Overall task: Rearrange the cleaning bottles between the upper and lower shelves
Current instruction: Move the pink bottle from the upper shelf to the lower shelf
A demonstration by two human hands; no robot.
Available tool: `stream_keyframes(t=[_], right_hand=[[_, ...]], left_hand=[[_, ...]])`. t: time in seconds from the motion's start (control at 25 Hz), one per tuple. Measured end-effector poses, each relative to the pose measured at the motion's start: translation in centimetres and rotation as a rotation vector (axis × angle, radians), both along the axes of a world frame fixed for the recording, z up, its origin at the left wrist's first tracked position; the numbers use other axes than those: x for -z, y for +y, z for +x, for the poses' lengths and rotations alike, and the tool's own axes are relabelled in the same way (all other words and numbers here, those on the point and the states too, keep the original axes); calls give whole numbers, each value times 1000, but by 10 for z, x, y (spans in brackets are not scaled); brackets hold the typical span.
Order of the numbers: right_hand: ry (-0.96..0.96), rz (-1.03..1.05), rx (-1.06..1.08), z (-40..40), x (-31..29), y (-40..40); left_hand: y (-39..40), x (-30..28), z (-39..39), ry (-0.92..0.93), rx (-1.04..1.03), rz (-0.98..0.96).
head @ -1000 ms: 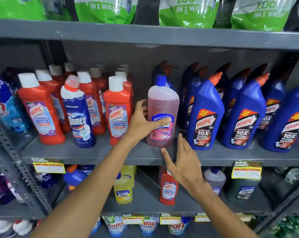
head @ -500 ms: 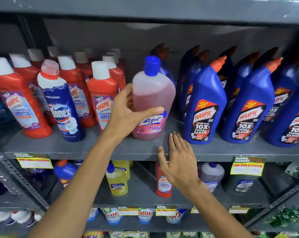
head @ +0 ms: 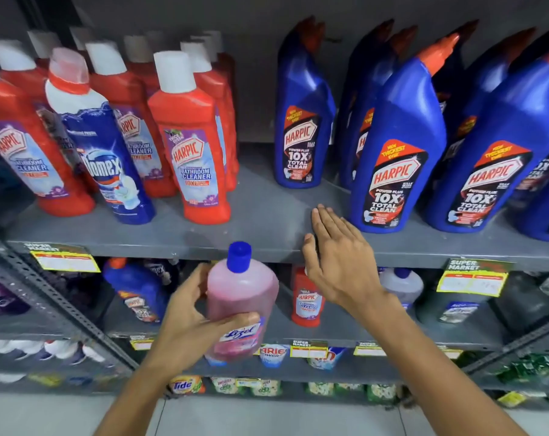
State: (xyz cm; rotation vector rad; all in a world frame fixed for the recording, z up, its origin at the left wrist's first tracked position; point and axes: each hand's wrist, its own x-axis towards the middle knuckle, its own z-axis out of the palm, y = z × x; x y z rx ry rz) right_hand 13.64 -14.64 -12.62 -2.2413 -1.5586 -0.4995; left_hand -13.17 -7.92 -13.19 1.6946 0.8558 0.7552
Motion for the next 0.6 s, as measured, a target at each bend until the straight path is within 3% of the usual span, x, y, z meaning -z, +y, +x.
stream_keyframes(t=[0.32,0.6], right_hand=[[-8,50,9,-1,3,0],[-1,62,29,-1,4,1]], left_hand=[[15,113,66,104,-208,-19],[20,146,96,171,-357,19]])
